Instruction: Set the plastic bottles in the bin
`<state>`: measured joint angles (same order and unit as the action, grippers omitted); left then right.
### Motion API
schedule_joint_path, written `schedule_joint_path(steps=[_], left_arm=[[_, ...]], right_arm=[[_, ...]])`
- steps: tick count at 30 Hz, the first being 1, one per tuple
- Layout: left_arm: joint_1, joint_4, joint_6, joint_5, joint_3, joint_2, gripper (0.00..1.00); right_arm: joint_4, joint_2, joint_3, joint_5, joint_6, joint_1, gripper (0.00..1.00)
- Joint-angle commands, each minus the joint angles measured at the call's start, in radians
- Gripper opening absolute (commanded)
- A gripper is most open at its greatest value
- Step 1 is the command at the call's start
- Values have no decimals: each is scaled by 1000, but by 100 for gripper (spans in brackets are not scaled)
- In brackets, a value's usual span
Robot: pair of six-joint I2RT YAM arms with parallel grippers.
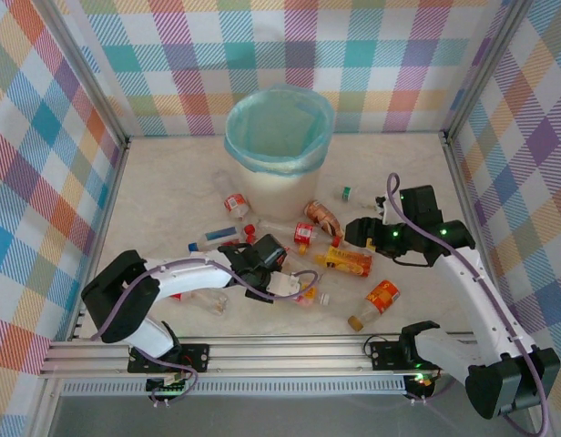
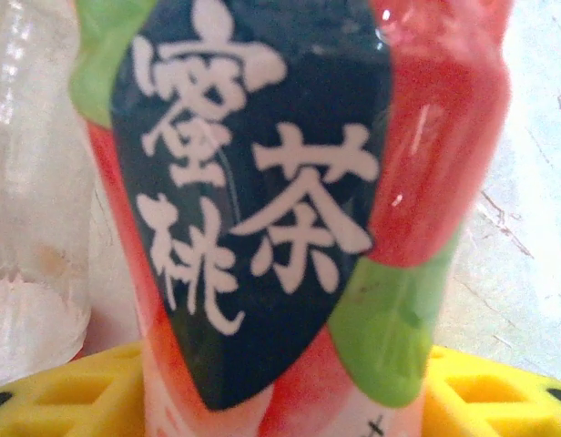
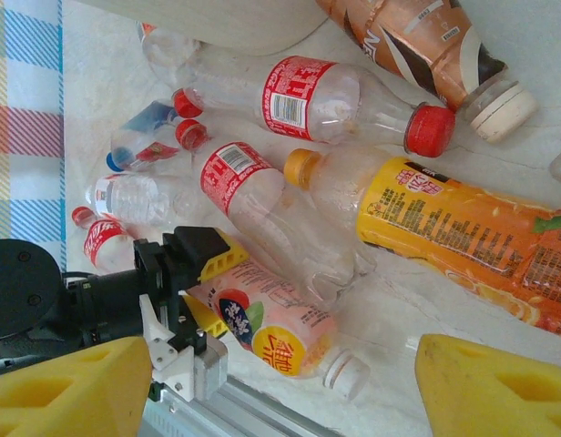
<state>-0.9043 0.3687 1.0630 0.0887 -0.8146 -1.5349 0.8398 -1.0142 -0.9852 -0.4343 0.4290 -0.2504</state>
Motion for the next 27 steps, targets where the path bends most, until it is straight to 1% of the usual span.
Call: schedule_joint_path(steps=[1, 5, 8, 11, 14, 15, 18, 21, 24, 27], left_arm=[[14, 63, -7, 36, -20, 67, 46], [15, 106, -42, 53, -17, 178, 46], [17, 118, -104, 61, -18, 295, 46], [34, 75, -238, 81, -34, 429, 46], [61, -12, -455, 71, -81, 507, 46], [69, -41, -536, 63, -98, 522, 46], [73, -124, -711, 35, -138, 544, 45], [74, -205, -841, 39, -155, 554, 45], [77, -257, -932, 79, -173, 544, 45], [78, -291, -989, 139, -188, 524, 45]], right_arm=[[36, 3, -68, 9, -27, -5, 76], [74, 10, -137, 11, -36, -5, 76], [93, 9, -207, -22, -54, -5, 76], [77, 8, -294, -68, -63, -6, 75], [0, 6, -373, -127, -60, -6, 74], [-41, 5, -399, -146, -50, -6, 73], [-186, -7, -454, -196, -19, -6, 72], [-292, -50, -520, -231, 13, -7, 69], [-312, -119, -618, -263, 15, -18, 67], [-317, -181, -693, -274, -2, -51, 65]])
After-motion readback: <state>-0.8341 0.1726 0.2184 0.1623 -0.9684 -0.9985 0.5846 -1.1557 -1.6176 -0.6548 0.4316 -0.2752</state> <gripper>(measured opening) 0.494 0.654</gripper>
